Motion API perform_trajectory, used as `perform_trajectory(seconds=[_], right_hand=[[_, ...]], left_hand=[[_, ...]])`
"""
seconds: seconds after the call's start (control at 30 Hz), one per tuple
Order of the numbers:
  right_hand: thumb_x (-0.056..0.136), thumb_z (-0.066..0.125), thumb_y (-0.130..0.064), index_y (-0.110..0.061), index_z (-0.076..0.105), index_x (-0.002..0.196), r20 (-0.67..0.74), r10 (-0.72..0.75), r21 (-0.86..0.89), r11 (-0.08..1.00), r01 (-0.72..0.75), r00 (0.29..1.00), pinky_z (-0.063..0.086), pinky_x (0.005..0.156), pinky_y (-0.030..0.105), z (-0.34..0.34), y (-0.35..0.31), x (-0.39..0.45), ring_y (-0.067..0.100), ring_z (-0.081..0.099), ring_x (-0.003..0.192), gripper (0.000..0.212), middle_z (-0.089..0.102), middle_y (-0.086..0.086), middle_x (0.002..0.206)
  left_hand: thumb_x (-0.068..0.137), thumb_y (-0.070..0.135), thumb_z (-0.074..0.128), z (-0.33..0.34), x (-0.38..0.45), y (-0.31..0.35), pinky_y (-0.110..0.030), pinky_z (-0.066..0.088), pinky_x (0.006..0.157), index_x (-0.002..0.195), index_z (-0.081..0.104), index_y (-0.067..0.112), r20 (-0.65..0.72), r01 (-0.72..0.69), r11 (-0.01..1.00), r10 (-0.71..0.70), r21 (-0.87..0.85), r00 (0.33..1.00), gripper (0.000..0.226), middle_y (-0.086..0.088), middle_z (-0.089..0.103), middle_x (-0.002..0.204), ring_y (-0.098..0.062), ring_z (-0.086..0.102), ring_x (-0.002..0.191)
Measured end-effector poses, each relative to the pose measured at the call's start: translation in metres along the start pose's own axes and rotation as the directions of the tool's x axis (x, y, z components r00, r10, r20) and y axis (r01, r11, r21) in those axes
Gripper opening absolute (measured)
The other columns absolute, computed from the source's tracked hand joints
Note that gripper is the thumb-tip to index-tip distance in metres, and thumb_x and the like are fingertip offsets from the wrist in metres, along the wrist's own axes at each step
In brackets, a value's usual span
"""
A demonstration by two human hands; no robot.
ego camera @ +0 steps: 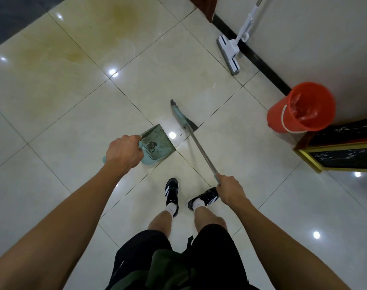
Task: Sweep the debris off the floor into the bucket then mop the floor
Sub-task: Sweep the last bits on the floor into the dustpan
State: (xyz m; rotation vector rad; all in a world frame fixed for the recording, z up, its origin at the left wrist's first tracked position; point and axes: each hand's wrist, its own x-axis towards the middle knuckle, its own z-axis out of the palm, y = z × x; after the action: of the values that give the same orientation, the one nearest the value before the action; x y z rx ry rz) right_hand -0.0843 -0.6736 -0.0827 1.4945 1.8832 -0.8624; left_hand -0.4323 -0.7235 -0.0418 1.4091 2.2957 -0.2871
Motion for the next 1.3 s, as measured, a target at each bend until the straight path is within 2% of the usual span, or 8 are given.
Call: perform_trajectory(seconds=[0.17,0.33,0.43,0.57,0.8,1.07,1.17,1.3], right_hand=[[0.094,0.049,-0.01,-0.017,0.055,0.139,0.098,-0.045,0.195,0.98,0.025,0.994,0.045,0.068,0.025,0.017,-0.016,-0.024,0.021,0.058,0.083,0.046,0.067,0.012,0.109],[0.089,0.056,-0.008,-0.024,0.064,0.132,0.081,-0.023,0.572,0.82,-0.028,0.996,0.036,0.039,0.013,0.011,-0.01,-0.049,-0.001,0.045,0.04,0.046,0.059,-0.009,0.071],[0.085,0.06,-0.012,-0.026,0.064,0.132,0.037,-0.045,0.521,0.853,0.019,0.998,0.037,0.039,0.013,0.002,-0.007,-0.057,-0.001,0.049,0.038,0.049,0.065,-0.006,0.073],[0.087,0.059,-0.018,-0.029,0.056,0.14,-0.013,-0.073,0.35,0.934,0.073,0.997,0.043,0.054,0.018,-0.008,-0.014,-0.052,0.008,0.057,0.061,0.054,0.069,0.001,0.1],[0.091,0.047,-0.011,-0.02,0.052,0.136,-0.029,-0.116,-0.093,0.989,0.113,0.993,0.054,0.075,0.034,-0.004,-0.044,-0.03,0.03,0.062,0.09,0.046,0.065,0.013,0.104],[0.087,0.057,-0.012,-0.021,0.063,0.132,0.12,-0.057,0.278,0.96,0.022,0.991,0.05,0.056,0.029,0.022,-0.043,-0.04,0.023,0.061,0.066,0.046,0.068,0.008,0.097],[0.088,0.06,-0.012,-0.02,0.06,0.137,0.098,-0.018,0.437,0.899,-0.027,0.995,0.041,0.044,0.02,0.018,-0.035,-0.045,0.008,0.051,0.052,0.05,0.067,0.006,0.105],[0.089,0.059,-0.011,-0.022,0.061,0.135,0.035,-0.02,0.534,0.846,-0.002,0.999,0.039,0.038,0.019,0.009,-0.02,-0.058,0.004,0.048,0.035,0.047,0.065,0.001,0.085]], left_hand=[[0.083,0.019,0.053,-0.002,0.0,-0.001,-0.034,0.05,0.062,0.09,0.062,0.022,0.004,0.006,0.999,-0.006,-0.032,1.0,0.012,-0.004,0.058,0.073,-0.029,0.057,0.065],[0.081,0.017,0.054,-0.005,-0.005,-0.004,-0.032,0.04,0.058,0.084,0.06,0.022,0.014,0.011,0.999,-0.011,-0.052,1.0,0.008,0.001,0.049,0.065,-0.027,0.053,0.063],[0.083,0.02,0.059,-0.011,-0.006,-0.017,-0.031,0.043,0.059,0.088,0.064,0.023,0.017,0.029,0.996,-0.028,-0.09,0.999,0.009,0.001,0.054,0.07,-0.025,0.056,0.066],[0.08,0.023,0.064,-0.014,-0.009,-0.038,-0.032,0.045,0.063,0.095,0.067,0.025,0.026,0.085,0.989,-0.082,-0.123,0.996,0.015,-0.004,0.062,0.081,-0.027,0.058,0.072],[0.08,0.023,0.067,-0.008,-0.019,-0.068,-0.032,0.051,0.063,0.098,0.069,0.023,0.056,0.166,0.979,-0.161,-0.116,0.985,0.018,-0.002,0.064,0.083,-0.024,0.06,0.072],[0.081,0.02,0.059,0.003,-0.031,-0.063,-0.031,0.048,0.062,0.094,0.066,0.024,0.031,0.123,0.989,-0.12,-0.087,0.992,0.016,-0.003,0.063,0.079,-0.027,0.06,0.069],[0.081,0.022,0.06,-0.002,-0.031,-0.062,-0.03,0.045,0.059,0.092,0.066,0.026,0.017,0.111,0.991,-0.11,-0.071,0.994,0.013,-0.002,0.062,0.077,-0.026,0.06,0.067],[0.082,0.023,0.062,-0.012,-0.026,-0.062,-0.03,0.048,0.058,0.089,0.067,0.026,0.006,0.125,0.986,-0.125,-0.108,0.992,0.008,0.0,0.064,0.076,-0.022,0.059,0.064]])
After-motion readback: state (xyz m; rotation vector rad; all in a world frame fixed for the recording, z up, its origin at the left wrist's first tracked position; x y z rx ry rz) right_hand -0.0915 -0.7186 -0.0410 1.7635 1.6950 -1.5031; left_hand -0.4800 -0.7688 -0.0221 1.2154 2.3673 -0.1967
